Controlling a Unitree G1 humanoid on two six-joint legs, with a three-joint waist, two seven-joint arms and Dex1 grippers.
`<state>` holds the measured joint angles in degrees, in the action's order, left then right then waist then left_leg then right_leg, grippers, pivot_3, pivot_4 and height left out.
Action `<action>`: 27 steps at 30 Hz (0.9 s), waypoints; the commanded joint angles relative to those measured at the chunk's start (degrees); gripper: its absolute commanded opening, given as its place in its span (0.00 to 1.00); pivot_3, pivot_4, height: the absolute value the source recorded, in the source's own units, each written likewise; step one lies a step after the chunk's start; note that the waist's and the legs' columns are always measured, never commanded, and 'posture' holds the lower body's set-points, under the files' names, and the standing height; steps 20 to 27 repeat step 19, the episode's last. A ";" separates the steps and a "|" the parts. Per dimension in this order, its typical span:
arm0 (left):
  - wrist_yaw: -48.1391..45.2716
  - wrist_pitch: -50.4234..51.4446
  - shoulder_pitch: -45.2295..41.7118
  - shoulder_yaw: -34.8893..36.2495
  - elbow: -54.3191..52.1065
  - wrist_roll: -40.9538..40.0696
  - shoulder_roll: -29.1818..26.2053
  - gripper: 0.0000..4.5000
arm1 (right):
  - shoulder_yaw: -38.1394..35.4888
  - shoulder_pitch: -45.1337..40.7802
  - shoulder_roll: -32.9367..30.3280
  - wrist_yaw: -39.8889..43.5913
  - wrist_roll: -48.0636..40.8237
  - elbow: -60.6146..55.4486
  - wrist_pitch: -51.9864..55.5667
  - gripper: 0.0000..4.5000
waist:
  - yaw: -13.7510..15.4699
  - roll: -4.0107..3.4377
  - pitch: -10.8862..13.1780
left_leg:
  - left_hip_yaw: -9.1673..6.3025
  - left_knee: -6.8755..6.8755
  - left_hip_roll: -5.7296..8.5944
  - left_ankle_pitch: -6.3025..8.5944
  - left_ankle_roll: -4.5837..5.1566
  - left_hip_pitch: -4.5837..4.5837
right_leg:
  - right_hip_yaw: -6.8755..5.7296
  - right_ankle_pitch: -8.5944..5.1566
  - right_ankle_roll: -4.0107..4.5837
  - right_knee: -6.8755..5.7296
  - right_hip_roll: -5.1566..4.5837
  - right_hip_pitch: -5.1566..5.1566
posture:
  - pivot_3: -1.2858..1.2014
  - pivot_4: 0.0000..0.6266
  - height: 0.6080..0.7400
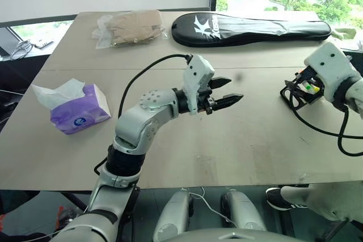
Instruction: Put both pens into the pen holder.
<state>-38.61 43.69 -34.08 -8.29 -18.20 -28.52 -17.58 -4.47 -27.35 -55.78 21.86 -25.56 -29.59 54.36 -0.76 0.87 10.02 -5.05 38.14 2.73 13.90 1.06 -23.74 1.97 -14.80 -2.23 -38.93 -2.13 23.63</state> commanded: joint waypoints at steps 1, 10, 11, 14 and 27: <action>3.04 -2.86 2.90 5.60 -3.43 -2.77 2.20 0.69 | -8.23 1.26 6.87 2.85 -8.96 -6.70 -2.02 0.99 | 0.10 0.00 0.00 | -0.02 0.00 -0.01 0.00 0.00 0.00 | -0.01 0.00 0.00 -0.01 0.00 0.00 | 0.52 0.24 1.00; 8.09 -1.66 21.52 16.95 -12.54 -3.79 -5.54 0.69 | -9.74 23.27 15.35 6.74 -5.92 -10.87 -14.06 0.99 | 0.36 0.05 -0.04 | -0.03 0.04 0.04 0.16 0.25 0.00 | -0.01 0.01 0.00 0.06 -0.06 -0.03 | 0.52 0.24 1.00; 8.37 -1.68 24.13 18.16 -14.08 -4.21 -6.21 0.69 | -10.23 25.68 15.42 7.69 -5.17 -10.75 -16.04 0.99 | 0.38 0.04 -0.04 | -0.03 0.01 0.03 0.13 0.19 0.01 | 0.00 0.00 -0.01 0.08 -0.08 -0.03 | 0.52 0.24 1.00; 9.59 -1.89 31.93 22.68 -18.15 -5.39 -7.34 0.69 | -10.31 31.55 15.03 9.89 -1.34 -8.93 -21.83 0.99 | 0.41 0.04 -0.06 | -0.04 0.04 0.02 0.17 0.26 0.07 | -0.02 0.01 0.00 0.01 -0.06 -0.06 | 0.52 0.24 1.00; 11.95 -3.18 41.88 27.25 -23.57 -5.53 -7.77 0.69 | -9.22 33.01 16.43 11.22 0.71 -5.77 -26.92 0.99 | 0.24 0.00 -0.08 | 0.03 0.00 -0.03 0.19 0.28 0.41 | 0.05 -0.01 0.00 0.04 -0.04 -0.37 | 0.52 0.24 1.00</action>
